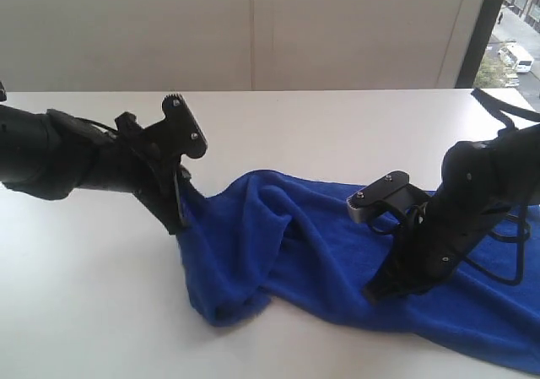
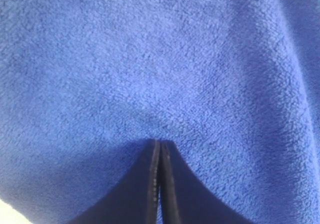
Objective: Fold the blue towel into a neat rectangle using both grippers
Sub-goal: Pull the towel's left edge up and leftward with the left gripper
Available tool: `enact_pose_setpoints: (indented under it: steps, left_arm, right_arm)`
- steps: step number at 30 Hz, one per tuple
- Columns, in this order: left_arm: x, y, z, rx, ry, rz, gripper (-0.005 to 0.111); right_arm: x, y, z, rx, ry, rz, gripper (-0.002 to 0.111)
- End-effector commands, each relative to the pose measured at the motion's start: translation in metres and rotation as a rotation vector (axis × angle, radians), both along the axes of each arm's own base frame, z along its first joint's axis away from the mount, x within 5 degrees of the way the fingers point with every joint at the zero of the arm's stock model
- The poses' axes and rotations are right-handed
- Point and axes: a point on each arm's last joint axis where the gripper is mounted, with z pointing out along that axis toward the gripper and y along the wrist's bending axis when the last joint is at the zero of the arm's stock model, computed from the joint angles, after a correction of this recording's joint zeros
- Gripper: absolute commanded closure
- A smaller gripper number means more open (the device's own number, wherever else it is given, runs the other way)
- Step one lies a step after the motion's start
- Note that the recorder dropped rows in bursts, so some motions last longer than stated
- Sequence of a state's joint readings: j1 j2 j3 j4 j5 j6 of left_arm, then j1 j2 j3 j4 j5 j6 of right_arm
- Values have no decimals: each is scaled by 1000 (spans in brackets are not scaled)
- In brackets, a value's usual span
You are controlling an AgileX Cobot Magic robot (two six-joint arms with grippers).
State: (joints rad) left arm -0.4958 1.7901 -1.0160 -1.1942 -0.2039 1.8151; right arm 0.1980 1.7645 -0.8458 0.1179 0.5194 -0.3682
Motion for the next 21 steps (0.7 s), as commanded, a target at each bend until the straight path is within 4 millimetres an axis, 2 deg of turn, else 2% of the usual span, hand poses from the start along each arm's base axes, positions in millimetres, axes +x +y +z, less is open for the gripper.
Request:
enact_pose_setpoints:
  steps: [1,3,6,10,13,15,21]
  left_arm:
    - [14,-3,26,-4,-115,41,107]
    - [19,-4,28,9,-139,41,107]
    - [27,-4,20,70,-168,44,107]
    - [43,7,6,120,-184,126,107]
    - [63,28,-4,132,-170,189,107]
    - [71,35,-7,139,-168,203,107]
    - [87,39,-19,142,-142,161,107]
  right_arm:
    - [-1,1,-1,-3,13,15,108]
    - [-1,1,-1,-3,13,15,108]
    - [-1,1,-1,-3,13,15,108]
    - [-1,1,-1,-3,13,15,108]
    - [-1,1,-1,-3,16,15,108]
    - [-1,1,-1,-3,16,15,108]
    - [-1,1,-1,-3,16,15,108]
